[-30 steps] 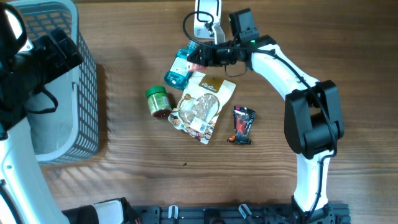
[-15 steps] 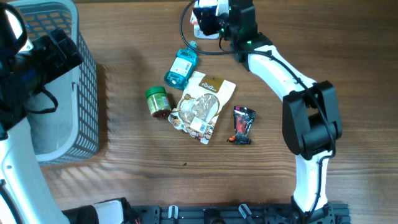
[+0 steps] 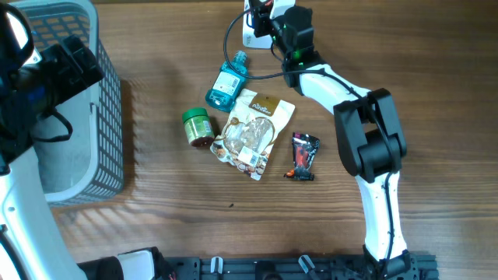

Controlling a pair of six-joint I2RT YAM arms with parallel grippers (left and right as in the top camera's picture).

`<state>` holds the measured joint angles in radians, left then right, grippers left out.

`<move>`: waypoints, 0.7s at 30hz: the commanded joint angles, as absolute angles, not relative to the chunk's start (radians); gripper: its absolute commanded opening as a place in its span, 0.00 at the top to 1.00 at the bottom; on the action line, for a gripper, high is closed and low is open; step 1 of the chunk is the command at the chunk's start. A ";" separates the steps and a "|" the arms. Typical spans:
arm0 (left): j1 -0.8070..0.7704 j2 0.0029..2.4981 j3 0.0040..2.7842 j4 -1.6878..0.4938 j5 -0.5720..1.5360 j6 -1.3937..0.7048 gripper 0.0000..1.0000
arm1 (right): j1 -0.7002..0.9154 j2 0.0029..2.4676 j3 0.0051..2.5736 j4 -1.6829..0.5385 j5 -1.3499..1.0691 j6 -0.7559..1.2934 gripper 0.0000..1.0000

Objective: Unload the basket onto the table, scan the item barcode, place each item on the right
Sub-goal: 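Raise the red packet with the right gripper up to the scanner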

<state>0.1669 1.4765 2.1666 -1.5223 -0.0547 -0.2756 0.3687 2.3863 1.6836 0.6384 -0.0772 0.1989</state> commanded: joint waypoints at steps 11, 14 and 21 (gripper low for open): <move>0.175 1.482 2.175 -1.520 -0.049 -0.278 0.00 | 0.420 2.577 1.882 0.658 0.009 0.065 0.60; 0.175 1.482 2.175 -1.520 -0.049 -0.277 0.00 | 0.426 2.591 1.900 0.641 0.044 0.020 0.60; 0.175 1.482 2.175 -1.520 -0.049 -0.278 0.00 | 0.426 2.584 1.906 0.613 0.073 0.018 0.60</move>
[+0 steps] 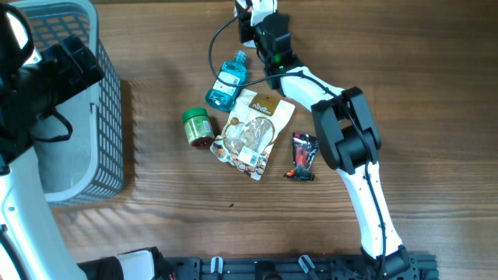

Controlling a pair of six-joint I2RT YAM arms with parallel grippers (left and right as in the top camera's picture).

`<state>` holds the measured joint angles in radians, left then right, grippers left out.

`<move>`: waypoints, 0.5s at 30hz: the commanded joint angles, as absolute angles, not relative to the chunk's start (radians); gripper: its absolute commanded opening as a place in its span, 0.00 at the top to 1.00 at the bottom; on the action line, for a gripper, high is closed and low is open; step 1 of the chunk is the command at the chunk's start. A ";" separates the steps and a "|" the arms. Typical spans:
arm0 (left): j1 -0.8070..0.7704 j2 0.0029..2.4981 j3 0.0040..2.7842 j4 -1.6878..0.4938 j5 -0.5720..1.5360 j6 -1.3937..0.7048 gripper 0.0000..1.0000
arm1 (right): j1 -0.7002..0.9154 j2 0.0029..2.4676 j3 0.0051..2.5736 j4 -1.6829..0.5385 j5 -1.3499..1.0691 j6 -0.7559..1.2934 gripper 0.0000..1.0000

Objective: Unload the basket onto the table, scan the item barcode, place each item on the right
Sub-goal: 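Raise the red packet with the right gripper up to the scanner, then carry the red packet to the right side and release it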

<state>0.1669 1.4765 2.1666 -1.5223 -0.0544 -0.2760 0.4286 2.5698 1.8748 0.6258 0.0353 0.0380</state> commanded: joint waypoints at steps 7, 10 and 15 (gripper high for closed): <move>0.175 1.482 2.175 -1.520 -0.050 -0.278 0.00 | 0.425 2.447 1.906 0.436 0.148 -0.046 0.56; 0.175 1.482 2.175 -1.520 -0.049 -0.278 0.00 | 0.423 2.290 1.906 0.365 0.177 -0.078 0.56; 0.175 1.482 2.175 -1.520 -0.049 -0.278 0.00 | 0.371 2.003 1.906 0.098 0.468 -0.078 0.60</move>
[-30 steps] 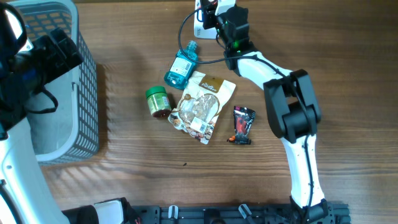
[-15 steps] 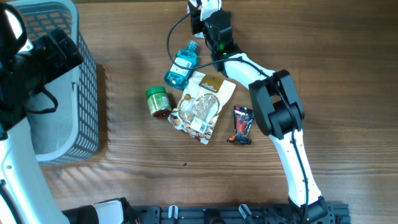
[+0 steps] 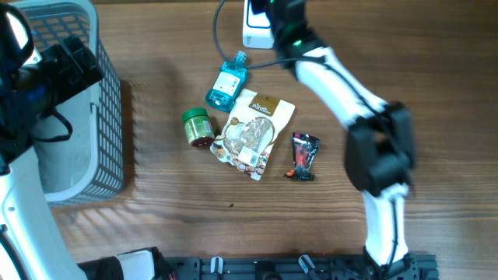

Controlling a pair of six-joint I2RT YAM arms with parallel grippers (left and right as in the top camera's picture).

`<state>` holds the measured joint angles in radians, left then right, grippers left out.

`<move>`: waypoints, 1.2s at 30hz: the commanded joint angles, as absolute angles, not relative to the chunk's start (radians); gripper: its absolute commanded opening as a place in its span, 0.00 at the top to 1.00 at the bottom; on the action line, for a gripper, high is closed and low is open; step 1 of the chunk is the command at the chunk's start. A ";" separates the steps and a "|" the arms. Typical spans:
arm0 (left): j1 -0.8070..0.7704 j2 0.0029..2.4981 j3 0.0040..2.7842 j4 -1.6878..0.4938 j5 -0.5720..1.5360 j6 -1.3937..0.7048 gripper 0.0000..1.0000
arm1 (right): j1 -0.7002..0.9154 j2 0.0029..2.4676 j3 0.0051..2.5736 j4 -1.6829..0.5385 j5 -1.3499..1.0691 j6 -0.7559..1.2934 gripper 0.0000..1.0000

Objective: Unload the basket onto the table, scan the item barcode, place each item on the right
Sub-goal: 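Carry the red packet to the right side and release it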

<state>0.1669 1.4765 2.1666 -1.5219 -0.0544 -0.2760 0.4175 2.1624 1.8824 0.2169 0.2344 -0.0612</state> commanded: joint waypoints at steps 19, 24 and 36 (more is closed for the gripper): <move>0.175 1.482 2.175 -1.520 -0.049 -0.277 0.00 | -0.446 1.901 1.757 -0.962 0.443 0.587 0.77; 0.175 1.482 2.175 -1.520 -0.050 -0.278 0.00 | -0.507 1.942 1.572 -0.744 0.447 0.576 0.40; 0.175 1.482 2.175 -1.520 -0.050 -0.277 0.00 | -0.582 1.956 1.212 -0.479 0.447 0.511 0.00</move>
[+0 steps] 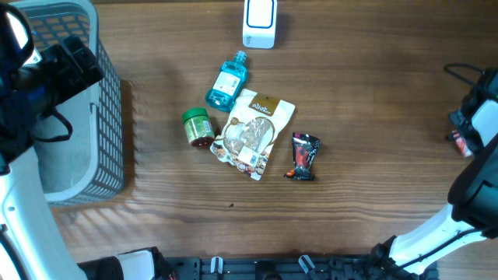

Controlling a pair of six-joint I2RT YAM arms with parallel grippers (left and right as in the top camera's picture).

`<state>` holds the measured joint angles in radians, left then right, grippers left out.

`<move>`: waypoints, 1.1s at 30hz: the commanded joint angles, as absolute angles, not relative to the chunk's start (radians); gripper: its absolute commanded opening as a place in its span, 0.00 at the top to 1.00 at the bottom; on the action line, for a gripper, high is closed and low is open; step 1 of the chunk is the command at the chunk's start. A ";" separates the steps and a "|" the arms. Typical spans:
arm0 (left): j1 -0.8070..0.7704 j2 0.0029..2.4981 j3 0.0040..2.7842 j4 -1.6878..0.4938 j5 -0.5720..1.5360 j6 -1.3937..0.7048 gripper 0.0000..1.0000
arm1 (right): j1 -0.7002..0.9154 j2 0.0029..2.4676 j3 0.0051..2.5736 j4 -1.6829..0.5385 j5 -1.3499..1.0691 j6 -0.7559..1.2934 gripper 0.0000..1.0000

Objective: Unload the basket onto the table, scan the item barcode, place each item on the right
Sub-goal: 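Carry the red packet to the right side and release it, then reach the right gripper to the black wrench package and grasp it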

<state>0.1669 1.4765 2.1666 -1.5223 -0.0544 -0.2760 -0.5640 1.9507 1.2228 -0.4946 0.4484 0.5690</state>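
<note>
A white barcode scanner (259, 23) lies at the far edge of the table, with nothing touching it. Below it lie a blue bottle (226, 82), a green-lidded jar (198, 127), a clear snack pouch (253, 134) and a small dark packet (303, 155). My right arm (476, 124) is pulled back to the table's right edge, far from every item; its fingers are too small and cut off to read. My left arm (54, 74) hangs over the basket at the left, and its fingers do not show clearly.
A grey mesh basket (97, 148) stands at the left edge of the wooden table (373, 70). A black cable (461, 70) loops near the right arm. The items are bunched in the table's middle.
My right arm was stretched to the scanner at the far edge. It now sits at the right edge of the table, and the scanner lies alone. The items and left arm have not moved.
My right gripper was at the scanner at the far edge. Then scanner and gripper sat slightly further left. After that the scanner lay square with the gripper beside it. Now the arm is withdrawn to the right and the scanner rests by itself.
</note>
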 commanded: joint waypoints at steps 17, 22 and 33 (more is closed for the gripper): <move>0.175 1.482 2.175 -1.520 -0.049 -0.277 0.00 | -0.373 1.576 1.733 -1.103 -0.583 0.388 0.04; 0.175 1.482 2.175 -1.520 -0.049 -0.278 0.00 | 0.026 1.580 1.535 -1.329 -0.322 0.504 0.04; 0.175 1.482 2.175 -1.520 -0.050 -0.278 0.00 | 0.455 1.633 1.057 -0.938 -0.176 0.945 0.12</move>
